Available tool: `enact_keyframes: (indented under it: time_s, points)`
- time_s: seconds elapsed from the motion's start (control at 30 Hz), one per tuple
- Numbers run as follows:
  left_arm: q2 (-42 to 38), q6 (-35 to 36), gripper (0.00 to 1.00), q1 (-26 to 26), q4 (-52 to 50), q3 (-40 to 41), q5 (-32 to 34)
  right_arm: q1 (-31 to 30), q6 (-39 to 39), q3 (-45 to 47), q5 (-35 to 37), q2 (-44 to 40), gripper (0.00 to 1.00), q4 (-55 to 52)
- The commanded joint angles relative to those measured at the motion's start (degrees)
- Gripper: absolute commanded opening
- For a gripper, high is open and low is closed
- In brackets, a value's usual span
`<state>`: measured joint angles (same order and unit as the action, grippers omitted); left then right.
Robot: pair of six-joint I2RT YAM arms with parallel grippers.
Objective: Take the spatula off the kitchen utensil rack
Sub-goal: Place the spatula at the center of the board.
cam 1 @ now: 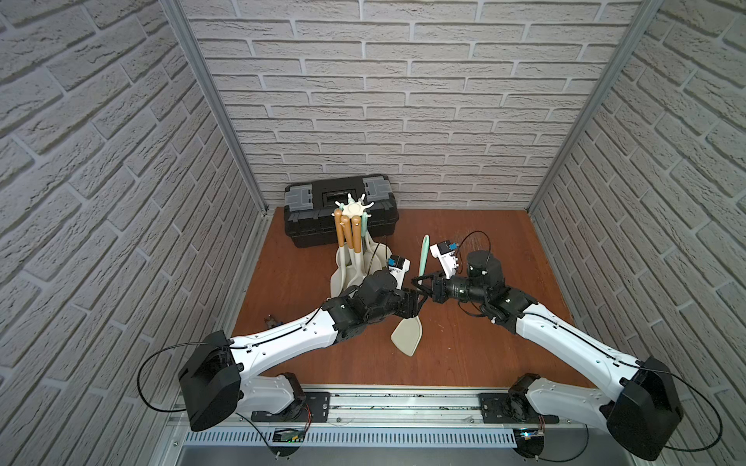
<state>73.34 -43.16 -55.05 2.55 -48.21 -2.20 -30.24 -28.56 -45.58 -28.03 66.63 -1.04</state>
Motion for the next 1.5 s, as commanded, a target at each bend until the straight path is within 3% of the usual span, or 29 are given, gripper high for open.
enact_keyframes:
  time_s: [0.0, 0.17, 0.3, 0.47, 0.5, 0.63, 0.7, 0.8, 0.87, 1.07, 1.47]
  points:
    - [-0.65, -1.55, 0.61, 1.20, 7.34, 1.17, -4.67, 0.53, -1.34, 0.92, -1.49, -0.60, 0.03, 1.37]
    - [1.07, -2.81, 0.47, 2.74, 9.95, 1.64, -7.93, 0.62, -1.41, 0.51, -5.38, -0.48, 0.03, 2.96]
    - [2.64, -2.86, 0.34, 3.10, 9.89, 0.58, -9.81, 0.67, -1.47, 0.56, -4.44, -1.15, 0.03, 2.38]
    - [3.13, -2.83, 0.00, 3.08, 8.35, -0.41, -9.93, 0.88, -2.04, 0.63, -2.25, -1.77, 0.03, 2.03]
    - [2.99, -2.83, 0.00, 3.11, 7.37, -0.56, -9.34, 0.97, -2.11, 0.51, -1.68, -1.85, 0.06, 1.63]
    - [3.86, -1.08, 0.00, 1.20, -5.91, -5.98, -0.92, 1.03, 0.05, -1.42, 4.03, -3.33, 0.47, -4.67]
    - [6.91, -0.09, 0.00, -0.87, -15.08, -11.21, 4.78, 1.05, 1.42, -3.18, 11.75, -4.97, 0.53, -11.66]
    - [13.19, -1.42, 0.00, -3.49, -25.60, -18.78, 12.24, 1.06, 0.95, -4.69, 25.91, -7.54, 0.55, -20.45]
    - [18.01, -4.02, 0.00, -4.89, -31.86, -23.51, 17.31, 1.32, 0.74, -3.77, 31.69, -9.91, 0.56, -22.59]
    - [29.32, -11.67, 0.00, -5.79, -43.05, -32.49, 24.42, 1.65, 0.37, 0.16, 35.71, -15.15, 0.56, -23.57]
    - [37.22, -11.41, 0.00, -0.66, -44.65, -35.82, 21.77, 1.67, 1.22, 2.08, 38.22, -16.61, 0.56, -25.16]
